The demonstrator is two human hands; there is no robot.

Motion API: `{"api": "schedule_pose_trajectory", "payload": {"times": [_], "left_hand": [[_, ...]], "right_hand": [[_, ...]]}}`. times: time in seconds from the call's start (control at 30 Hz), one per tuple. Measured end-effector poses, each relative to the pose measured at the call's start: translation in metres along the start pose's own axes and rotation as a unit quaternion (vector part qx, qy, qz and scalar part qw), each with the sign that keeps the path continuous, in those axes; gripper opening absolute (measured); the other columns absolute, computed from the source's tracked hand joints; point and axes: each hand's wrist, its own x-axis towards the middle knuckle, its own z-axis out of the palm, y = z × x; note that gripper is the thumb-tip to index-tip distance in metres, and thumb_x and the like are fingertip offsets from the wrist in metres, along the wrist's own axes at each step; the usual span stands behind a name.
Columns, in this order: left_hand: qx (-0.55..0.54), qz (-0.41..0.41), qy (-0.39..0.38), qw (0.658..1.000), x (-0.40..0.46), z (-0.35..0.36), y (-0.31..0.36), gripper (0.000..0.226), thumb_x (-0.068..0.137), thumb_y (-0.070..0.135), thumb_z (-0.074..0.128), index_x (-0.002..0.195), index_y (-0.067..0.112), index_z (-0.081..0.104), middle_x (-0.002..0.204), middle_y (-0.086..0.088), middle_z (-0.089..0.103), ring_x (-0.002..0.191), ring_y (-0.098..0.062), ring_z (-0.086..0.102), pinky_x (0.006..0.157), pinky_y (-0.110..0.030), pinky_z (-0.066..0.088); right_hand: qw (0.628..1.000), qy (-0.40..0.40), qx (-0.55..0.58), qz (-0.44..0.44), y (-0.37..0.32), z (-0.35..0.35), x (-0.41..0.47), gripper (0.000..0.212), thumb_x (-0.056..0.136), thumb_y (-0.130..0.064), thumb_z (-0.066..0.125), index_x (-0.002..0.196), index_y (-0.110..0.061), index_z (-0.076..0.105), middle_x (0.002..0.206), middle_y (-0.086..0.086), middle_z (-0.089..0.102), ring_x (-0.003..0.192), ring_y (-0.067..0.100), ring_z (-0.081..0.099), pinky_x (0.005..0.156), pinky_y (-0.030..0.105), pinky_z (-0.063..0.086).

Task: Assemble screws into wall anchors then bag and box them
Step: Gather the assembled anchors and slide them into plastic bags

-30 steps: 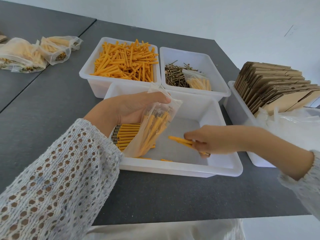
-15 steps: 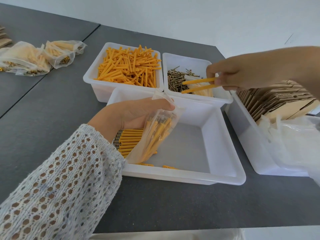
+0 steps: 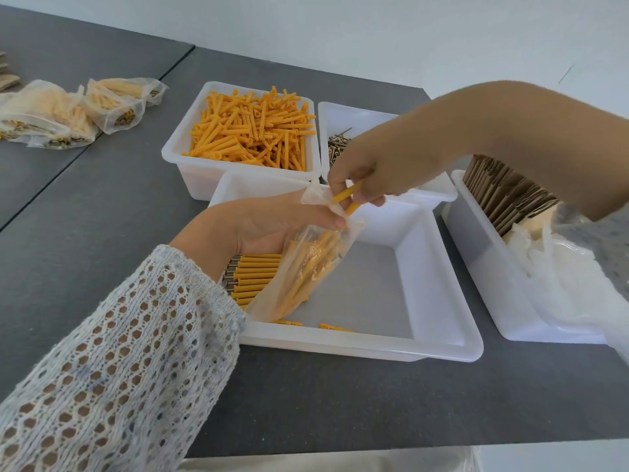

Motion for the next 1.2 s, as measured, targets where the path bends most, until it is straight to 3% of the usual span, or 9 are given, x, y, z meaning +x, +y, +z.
{"api": "schedule_pose_trajectory", "payload": {"times": [0.07,0.2,0.33,0.43,0.57,0.67,0.9,1.07,1.2], "left_hand": [[-0.002,0.024,-0.009,1.000,-0.002,0.001,0.001,0.029,0.079,0.024,0.063,0.109,0.028,0.065,0.099,0.008,0.068,0.107,-0.015,0.060,0.078,-0.017,0.052],[-0.079,0.018,-0.080,0.994,-0.003,0.000,0.003,0.039,0.080,0.018,0.066,0.118,0.022,0.060,0.094,0.005,0.073,0.091,-0.009,0.070,0.074,-0.023,0.055],[-0.106,0.023,-0.054,0.993,-0.001,0.000,0.002,0.038,0.077,0.017,0.069,0.114,0.016,0.062,0.090,0.000,0.071,0.083,-0.012,0.069,0.069,-0.024,0.056],[-0.128,0.010,-0.038,0.991,0.001,0.000,0.001,0.046,0.076,0.020,0.070,0.121,0.018,0.060,0.090,0.000,0.073,0.081,-0.013,0.071,0.067,-0.025,0.057],[-0.132,-0.002,-0.030,0.991,0.001,-0.001,0.002,0.045,0.076,0.026,0.067,0.120,0.021,0.062,0.092,0.001,0.077,0.081,-0.015,0.073,0.066,-0.028,0.058],[-0.147,-0.012,-0.025,0.989,0.000,0.000,0.002,0.047,0.075,0.026,0.067,0.122,0.020,0.061,0.096,-0.002,0.077,0.080,-0.019,0.074,0.065,-0.030,0.058],[-0.128,-0.015,-0.029,0.991,0.002,-0.002,0.001,0.046,0.077,0.029,0.064,0.122,0.023,0.060,0.096,-0.001,0.076,0.081,-0.018,0.072,0.067,-0.032,0.059],[-0.117,-0.021,-0.017,0.993,0.001,-0.004,-0.001,0.050,0.076,0.032,0.064,0.125,0.025,0.059,0.101,-0.002,0.076,0.088,-0.021,0.072,0.073,-0.035,0.060],[-0.116,-0.021,-0.008,0.993,-0.001,-0.003,0.000,0.050,0.077,0.032,0.064,0.126,0.023,0.059,0.101,-0.001,0.076,0.088,-0.021,0.072,0.073,-0.034,0.060]], "right_hand": [[0.999,0.014,-0.033,0.006,-0.008,0.008,0.012,0.017,0.092,-0.023,0.061,0.100,-0.038,0.065,0.088,-0.004,0.072,0.076,0.010,0.070,0.064,0.026,0.057],[0.998,0.016,-0.059,0.009,-0.036,0.018,0.023,0.022,0.088,-0.018,0.070,0.098,-0.037,0.069,0.084,-0.012,0.072,0.071,0.003,0.068,0.062,0.022,0.050],[0.997,0.036,0.066,-0.003,-0.042,0.018,-0.004,0.024,0.095,-0.002,0.052,0.101,-0.019,0.067,0.092,-0.004,0.073,0.082,0.009,0.071,0.073,0.023,0.055],[0.997,0.046,0.024,0.061,-0.033,0.030,-0.017,0.027,0.094,0.000,0.043,0.090,-0.013,0.066,0.089,0.001,0.072,0.082,0.015,0.071,0.076,0.029,0.053],[0.973,-0.170,-0.007,0.158,-0.022,0.074,-0.025,0.020,0.099,-0.012,0.046,0.099,-0.011,0.066,0.091,-0.002,0.072,0.083,0.011,0.068,0.080,0.020,0.050],[0.953,-0.263,-0.041,0.142,-0.020,0.121,-0.030,0.023,0.099,-0.034,0.050,0.109,-0.019,0.065,0.099,-0.006,0.071,0.091,0.010,0.065,0.076,0.021,0.049],[0.978,-0.160,-0.099,0.091,-0.012,0.175,-0.036,0.008,0.093,-0.018,0.048,0.089,-0.025,0.048,0.084,-0.003,0.052,0.074,0.021,0.050,0.065,0.033,0.046],[0.975,-0.109,-0.188,0.048,-0.014,0.173,-0.036,0.022,0.093,-0.031,0.057,0.103,-0.022,0.040,0.092,0.000,0.050,0.078,0.021,0.054,0.072,0.038,0.052],[0.950,-0.133,-0.253,0.123,-0.014,0.170,-0.032,0.025,0.095,-0.033,0.053,0.108,-0.013,0.047,0.095,0.004,0.053,0.082,0.025,0.059,0.073,0.037,0.053]]}}
